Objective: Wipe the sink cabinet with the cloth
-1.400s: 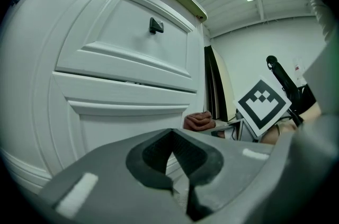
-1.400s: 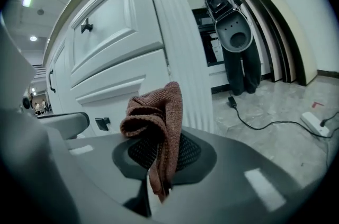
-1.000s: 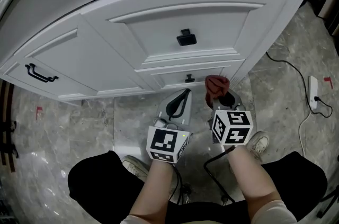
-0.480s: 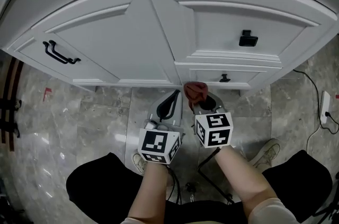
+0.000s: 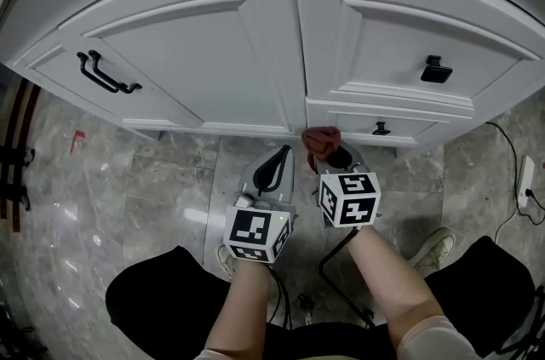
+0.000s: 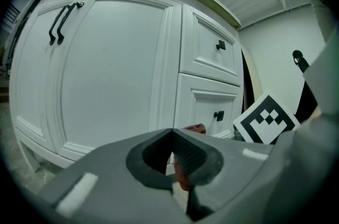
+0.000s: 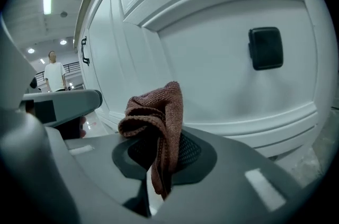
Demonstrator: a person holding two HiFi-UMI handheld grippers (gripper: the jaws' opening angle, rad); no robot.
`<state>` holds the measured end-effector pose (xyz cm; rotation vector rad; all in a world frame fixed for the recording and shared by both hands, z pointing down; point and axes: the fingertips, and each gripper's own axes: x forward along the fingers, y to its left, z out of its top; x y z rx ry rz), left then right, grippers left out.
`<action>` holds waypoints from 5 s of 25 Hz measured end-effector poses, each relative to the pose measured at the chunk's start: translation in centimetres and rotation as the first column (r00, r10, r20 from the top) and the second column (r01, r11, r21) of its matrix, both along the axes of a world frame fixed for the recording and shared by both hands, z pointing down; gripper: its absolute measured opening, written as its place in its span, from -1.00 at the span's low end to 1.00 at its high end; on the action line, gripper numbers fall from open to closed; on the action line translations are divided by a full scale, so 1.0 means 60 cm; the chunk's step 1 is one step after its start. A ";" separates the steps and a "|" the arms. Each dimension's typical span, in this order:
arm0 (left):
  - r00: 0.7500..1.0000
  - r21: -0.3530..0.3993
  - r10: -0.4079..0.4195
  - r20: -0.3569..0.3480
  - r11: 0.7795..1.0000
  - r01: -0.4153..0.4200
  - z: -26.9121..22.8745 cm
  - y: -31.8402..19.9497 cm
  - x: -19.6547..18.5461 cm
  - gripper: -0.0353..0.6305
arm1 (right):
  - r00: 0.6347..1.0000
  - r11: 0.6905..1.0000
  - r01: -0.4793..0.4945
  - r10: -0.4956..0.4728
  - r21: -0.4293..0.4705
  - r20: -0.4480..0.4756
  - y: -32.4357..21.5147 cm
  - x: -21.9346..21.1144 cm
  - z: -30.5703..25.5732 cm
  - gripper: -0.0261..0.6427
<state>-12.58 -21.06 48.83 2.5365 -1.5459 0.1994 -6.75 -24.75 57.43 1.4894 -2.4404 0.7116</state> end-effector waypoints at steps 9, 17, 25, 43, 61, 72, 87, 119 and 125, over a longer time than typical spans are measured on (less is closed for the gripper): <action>0.998 0.006 0.054 -0.013 0.999 -0.054 -0.003 -0.002 0.056 -0.89 | 0.998 0.998 -0.063 0.062 -0.014 -0.018 0.001 0.068 0.006 -0.69; 0.995 0.007 0.097 -0.032 0.995 -0.097 -0.006 0.002 0.114 -0.89 | 0.992 0.992 -0.128 0.127 -0.013 -0.017 0.006 0.147 -0.003 -0.69; 0.988 0.004 0.147 -0.038 0.989 -0.147 -0.003 0.003 0.174 -0.89 | 0.977 0.977 -0.212 0.212 -0.014 -0.013 0.012 0.239 -0.011 -0.69; 0.967 -0.001 0.245 -0.068 0.969 -0.245 0.004 0.006 0.319 -0.89 | 0.944 0.944 -0.329 0.328 -0.029 -0.044 0.035 0.394 0.003 -0.69; 0.979 0.169 0.197 -0.056 0.968 -0.185 -0.196 0.056 0.263 -0.89 | 0.930 0.924 -0.366 0.367 0.108 0.011 0.116 0.383 -0.194 -0.69; 0.984 0.334 0.161 -0.077 0.934 -0.127 -0.366 0.234 0.210 -0.89 | 0.946 0.867 -0.313 0.321 0.387 0.046 0.267 0.325 -0.422 -0.69; 0.985 0.316 0.156 -0.074 0.940 -0.126 -0.350 0.477 0.142 -0.89 | 0.944 0.857 -0.299 0.331 0.420 -0.004 0.523 0.270 -0.429 -0.69; 0.983 0.308 0.176 -0.045 0.939 -0.154 -0.347 0.546 0.130 -0.89 | 0.962 0.854 -0.232 0.272 0.466 -0.020 0.610 0.209 -0.449 -0.70; 0.983 0.306 0.181 -0.036 0.938 -0.161 -0.343 0.549 0.135 -0.89 | 0.962 0.859 -0.239 0.273 0.452 -0.009 0.610 0.213 -0.444 -0.70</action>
